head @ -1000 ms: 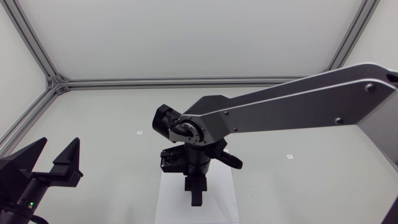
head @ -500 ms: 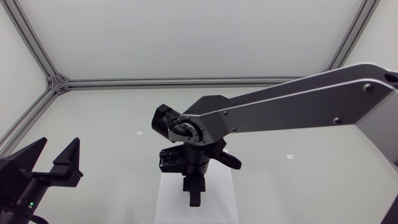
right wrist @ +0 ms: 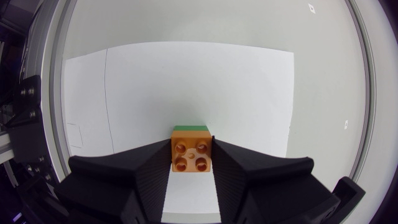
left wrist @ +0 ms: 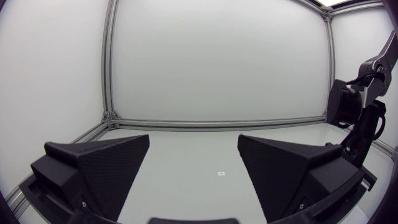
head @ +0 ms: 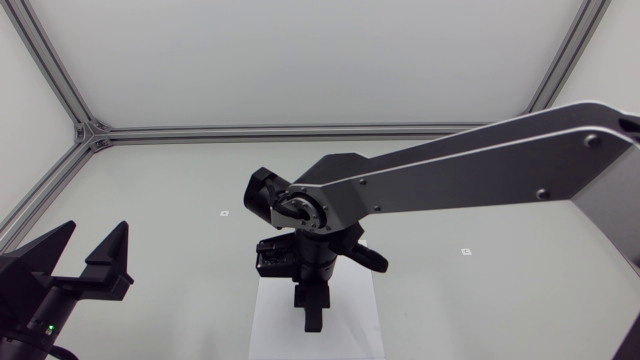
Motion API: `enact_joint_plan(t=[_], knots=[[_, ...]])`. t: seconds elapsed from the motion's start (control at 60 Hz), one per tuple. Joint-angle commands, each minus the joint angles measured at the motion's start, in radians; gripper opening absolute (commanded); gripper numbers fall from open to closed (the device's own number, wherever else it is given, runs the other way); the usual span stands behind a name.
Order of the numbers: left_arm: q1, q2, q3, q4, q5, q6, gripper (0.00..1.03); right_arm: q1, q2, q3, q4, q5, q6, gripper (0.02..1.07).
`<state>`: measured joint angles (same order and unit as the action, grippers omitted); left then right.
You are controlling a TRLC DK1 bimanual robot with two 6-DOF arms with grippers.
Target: Pick up the orange 2x2 brick with the right arm and stack it on top of the green 2x2 brick in the center
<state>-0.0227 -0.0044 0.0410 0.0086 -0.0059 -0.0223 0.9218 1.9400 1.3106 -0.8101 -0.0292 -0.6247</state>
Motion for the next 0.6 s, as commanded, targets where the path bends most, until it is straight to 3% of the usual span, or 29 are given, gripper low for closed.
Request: enact_joint_plan(t=[0.0,0.25,0.383,0.583], knots=[[0.003,-0.008,-0.041,-0.013,0.004,0.013,0.99,-0.003,0.05,-0.034,-0.008,0.009,0.01,0.17],[0.003,-0.008,-0.041,-0.015,0.004,0.013,0.99,-0.003,0.045,-0.03,-0.021,0.017,0.014,0.34],[0.003,-0.008,-0.041,-0.013,0.004,0.013,0.99,-0.003,0.036,-0.027,-0.034,0.017,0.016,0.35],[0.003,-0.008,-0.041,-0.015,0.004,0.013,0.99,-0.003,0.027,-0.03,-0.037,0.023,0.016,0.44]])
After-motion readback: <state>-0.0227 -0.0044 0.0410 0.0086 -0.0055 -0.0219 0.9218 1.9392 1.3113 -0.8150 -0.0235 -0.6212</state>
